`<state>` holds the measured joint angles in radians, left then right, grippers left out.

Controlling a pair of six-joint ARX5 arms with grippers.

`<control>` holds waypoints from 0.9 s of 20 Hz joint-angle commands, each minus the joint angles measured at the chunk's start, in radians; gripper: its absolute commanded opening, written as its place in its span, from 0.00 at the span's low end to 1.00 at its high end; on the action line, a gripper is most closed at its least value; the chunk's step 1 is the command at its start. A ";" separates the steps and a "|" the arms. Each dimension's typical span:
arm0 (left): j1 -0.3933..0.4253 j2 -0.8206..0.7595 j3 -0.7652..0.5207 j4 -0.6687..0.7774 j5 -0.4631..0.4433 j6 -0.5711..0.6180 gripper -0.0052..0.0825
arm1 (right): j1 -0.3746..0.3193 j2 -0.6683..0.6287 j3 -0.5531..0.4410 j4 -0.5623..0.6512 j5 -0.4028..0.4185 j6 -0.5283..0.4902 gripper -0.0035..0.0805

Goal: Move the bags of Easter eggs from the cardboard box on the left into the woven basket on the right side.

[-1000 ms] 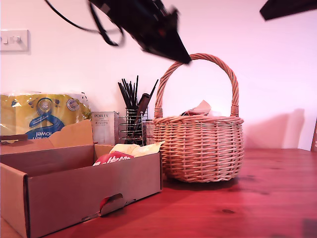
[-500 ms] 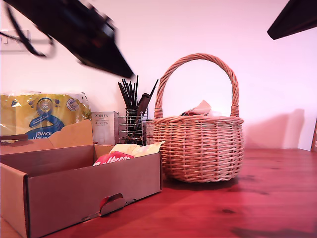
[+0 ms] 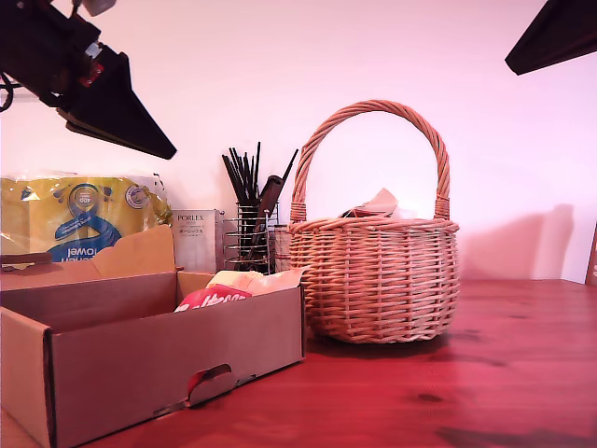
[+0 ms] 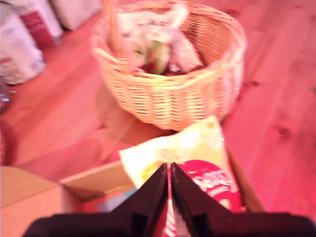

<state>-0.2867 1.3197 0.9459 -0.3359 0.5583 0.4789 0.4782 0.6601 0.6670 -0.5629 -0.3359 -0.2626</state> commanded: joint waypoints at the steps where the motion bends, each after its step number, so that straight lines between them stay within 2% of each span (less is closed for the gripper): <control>1: 0.003 0.024 -0.015 -0.005 0.007 0.043 0.10 | -0.002 -0.004 -0.014 0.001 -0.006 0.003 0.03; 2: 0.003 0.033 -0.015 -0.010 0.010 0.062 0.24 | -0.002 -0.004 -0.014 0.002 -0.006 0.003 0.03; 4: 0.002 0.063 -0.015 -0.002 0.006 0.092 0.74 | -0.002 -0.004 -0.014 0.003 -0.006 0.003 0.03; 5: 0.002 0.082 -0.015 0.000 -0.002 0.117 0.84 | -0.002 -0.004 -0.014 0.005 -0.006 0.003 0.03; 10: -0.004 0.187 -0.015 0.034 -0.001 0.175 0.86 | -0.002 -0.004 -0.014 0.004 -0.006 0.003 0.03; 18: -0.004 0.416 -0.014 0.160 0.052 0.177 0.86 | -0.002 -0.004 -0.014 0.003 -0.006 0.003 0.03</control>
<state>-0.2874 1.7298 0.9459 -0.1909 0.6014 0.6510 0.4782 0.6601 0.6670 -0.5625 -0.3374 -0.2626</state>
